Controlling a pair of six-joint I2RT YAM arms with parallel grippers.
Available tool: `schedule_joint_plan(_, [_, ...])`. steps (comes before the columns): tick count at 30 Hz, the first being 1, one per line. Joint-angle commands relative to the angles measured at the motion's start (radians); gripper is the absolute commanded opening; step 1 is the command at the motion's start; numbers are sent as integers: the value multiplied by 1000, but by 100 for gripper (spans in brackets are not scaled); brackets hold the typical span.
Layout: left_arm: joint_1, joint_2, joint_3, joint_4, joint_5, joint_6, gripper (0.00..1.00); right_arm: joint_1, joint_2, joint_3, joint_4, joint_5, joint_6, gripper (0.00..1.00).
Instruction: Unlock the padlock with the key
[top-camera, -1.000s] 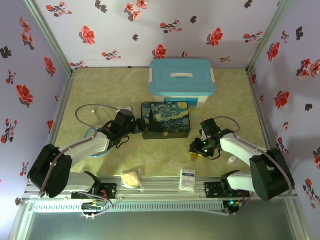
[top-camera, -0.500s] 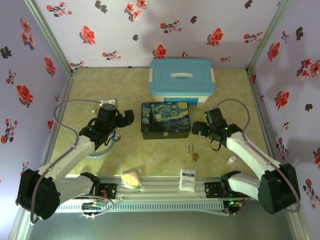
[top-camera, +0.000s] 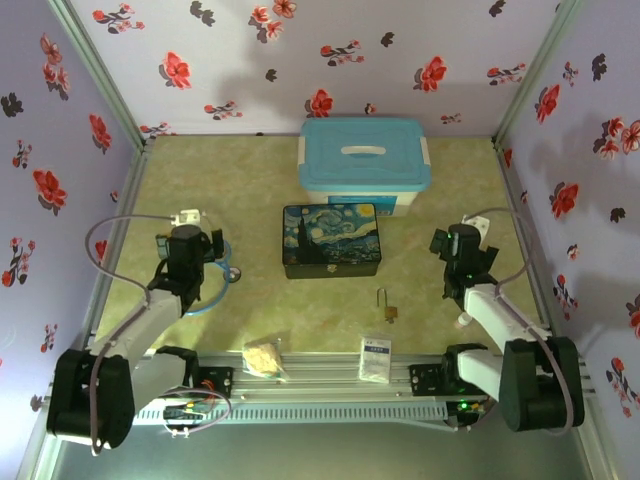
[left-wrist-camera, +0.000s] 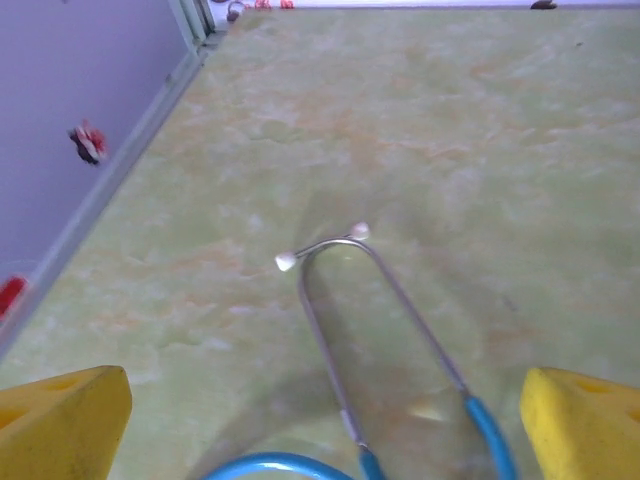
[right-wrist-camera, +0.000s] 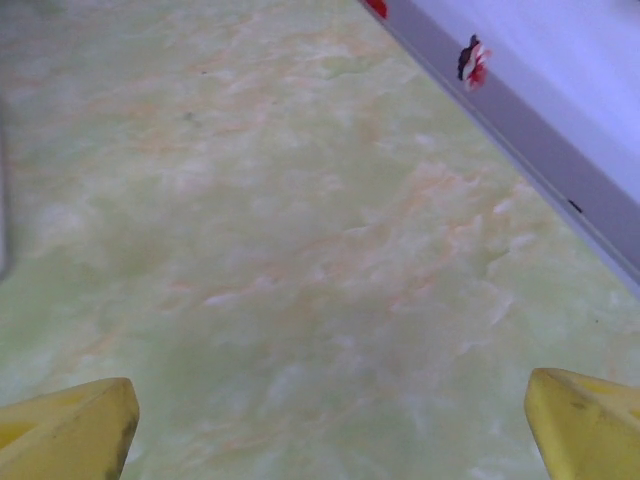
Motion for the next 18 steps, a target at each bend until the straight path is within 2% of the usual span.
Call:
schedule_joint_plan(1, [44, 62, -59, 275, -31, 122, 100, -19, 51, -67, 322, 6, -74, 99])
schedule_joint_plan(3, [79, 111, -103, 414, 4, 100, 100, -24, 121, -92, 464, -26, -80, 99])
schedule_joint_plan(5, [114, 165, -146, 540, 53, 71, 100, -24, 160, -63, 467, -70, -93, 99])
schedule_joint_plan(8, [153, 216, -150, 620, 128, 46, 100, -27, 252, -89, 673, -83, -108, 99])
schedule_joint_plan(10, [193, 270, -153, 706, 184, -2, 100, -34, 320, -79, 722, -124, -106, 99])
schedule_joint_plan(14, [217, 417, -122, 798, 232, 2, 100, -34, 458, -86, 864, -143, -117, 99])
schedule_joint_plan(15, [217, 453, -117, 817, 247, 8, 100, -34, 476, -79, 881, -136, -118, 99])
schedule_joint_plan(17, [215, 496, -117, 858, 259, 21, 100, -36, 443, -22, 721, -124, -101, 99])
schedule_joint_plan(18, [216, 477, -78, 786, 258, 13, 100, -36, 447, 0, 673, -121, -98, 99])
